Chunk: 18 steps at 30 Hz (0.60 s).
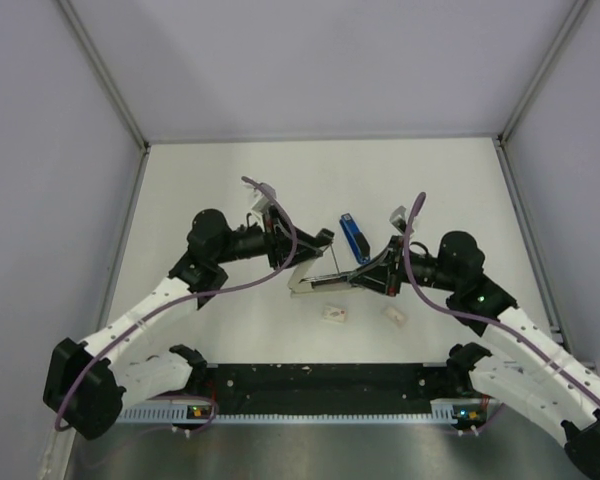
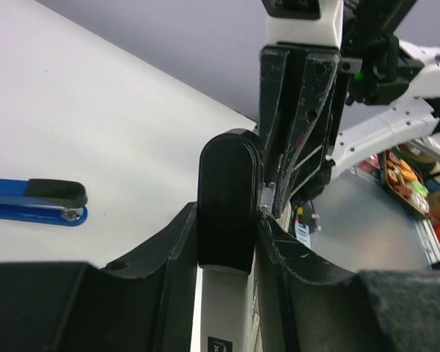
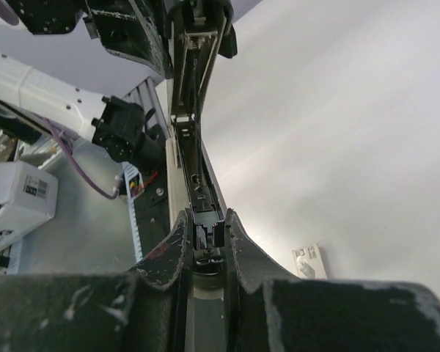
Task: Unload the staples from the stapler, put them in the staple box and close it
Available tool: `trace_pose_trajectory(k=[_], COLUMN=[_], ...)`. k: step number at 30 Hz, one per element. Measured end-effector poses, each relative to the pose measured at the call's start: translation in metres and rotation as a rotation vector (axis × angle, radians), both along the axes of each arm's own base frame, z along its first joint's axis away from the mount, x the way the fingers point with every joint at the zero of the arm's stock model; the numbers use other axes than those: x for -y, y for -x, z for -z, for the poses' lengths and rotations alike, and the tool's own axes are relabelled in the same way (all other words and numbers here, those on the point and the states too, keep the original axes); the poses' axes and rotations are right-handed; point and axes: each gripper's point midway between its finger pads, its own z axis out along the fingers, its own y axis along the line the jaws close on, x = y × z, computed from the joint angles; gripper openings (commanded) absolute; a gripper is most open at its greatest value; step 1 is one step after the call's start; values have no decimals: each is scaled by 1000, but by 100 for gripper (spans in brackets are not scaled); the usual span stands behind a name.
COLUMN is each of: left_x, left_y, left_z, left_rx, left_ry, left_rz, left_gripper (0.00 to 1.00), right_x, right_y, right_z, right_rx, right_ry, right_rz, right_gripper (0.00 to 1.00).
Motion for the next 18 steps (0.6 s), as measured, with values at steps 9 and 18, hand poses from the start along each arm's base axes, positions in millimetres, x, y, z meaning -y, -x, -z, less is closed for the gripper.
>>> trace_pose_trajectory(k=[9,18], left_x=[-34,-69], left_y=[-32,-63], left_z=[-25,-41], left_rx=[34,63], left_ry=[109,212], left_rz=[-290,-576], left_gripper=[0,0], right_x=[-11,-38], right_y=[-17,-25], right_z=[1,-1], right_rx=[-53,-122], right_ry=[-107,-194], right_rz=[57,78], right_gripper=[0,0])
